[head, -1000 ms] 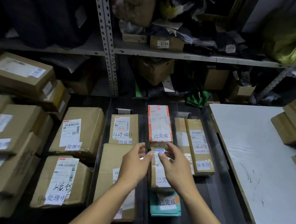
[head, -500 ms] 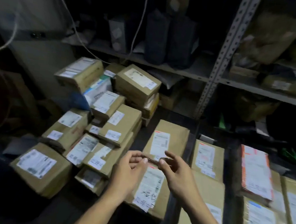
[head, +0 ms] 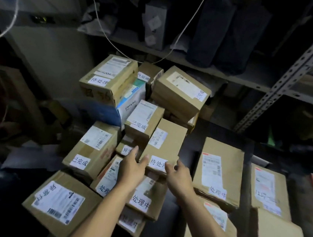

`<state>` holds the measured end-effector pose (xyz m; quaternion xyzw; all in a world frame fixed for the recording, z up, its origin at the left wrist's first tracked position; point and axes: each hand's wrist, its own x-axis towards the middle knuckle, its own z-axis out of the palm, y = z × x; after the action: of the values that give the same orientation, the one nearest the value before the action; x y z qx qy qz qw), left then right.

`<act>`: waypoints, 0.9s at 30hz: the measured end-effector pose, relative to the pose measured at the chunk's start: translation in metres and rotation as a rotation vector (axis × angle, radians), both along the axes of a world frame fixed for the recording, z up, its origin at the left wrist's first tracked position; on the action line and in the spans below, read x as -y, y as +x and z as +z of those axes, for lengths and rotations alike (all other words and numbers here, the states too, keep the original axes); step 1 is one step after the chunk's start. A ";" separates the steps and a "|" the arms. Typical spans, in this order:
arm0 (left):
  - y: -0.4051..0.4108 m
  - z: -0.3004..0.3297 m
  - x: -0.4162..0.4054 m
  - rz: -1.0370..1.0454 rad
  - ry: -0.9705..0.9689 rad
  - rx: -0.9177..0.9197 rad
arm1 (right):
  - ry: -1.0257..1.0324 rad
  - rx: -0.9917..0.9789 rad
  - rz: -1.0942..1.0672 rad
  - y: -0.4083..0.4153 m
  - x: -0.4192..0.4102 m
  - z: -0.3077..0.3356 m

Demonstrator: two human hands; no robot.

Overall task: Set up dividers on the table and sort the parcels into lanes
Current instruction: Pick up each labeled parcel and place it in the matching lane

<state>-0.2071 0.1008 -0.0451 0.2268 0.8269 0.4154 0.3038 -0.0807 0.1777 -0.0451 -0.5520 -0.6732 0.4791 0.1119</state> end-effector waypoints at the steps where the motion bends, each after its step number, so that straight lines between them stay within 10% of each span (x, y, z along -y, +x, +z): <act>1: -0.002 -0.004 -0.004 -0.018 -0.004 0.010 | -0.001 0.045 -0.010 -0.004 0.001 -0.004; 14: 0.043 0.015 0.006 -0.053 0.218 0.080 | -0.015 -0.325 -0.327 0.062 0.020 0.027; 27: 0.228 0.042 -0.069 -0.258 0.258 0.178 | 0.032 -0.297 -0.474 0.266 -0.042 0.048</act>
<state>0.0209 0.1695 -0.0027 0.3303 0.7007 0.4939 0.3949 0.1849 0.2201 0.0031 -0.6162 -0.5089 0.5044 0.3270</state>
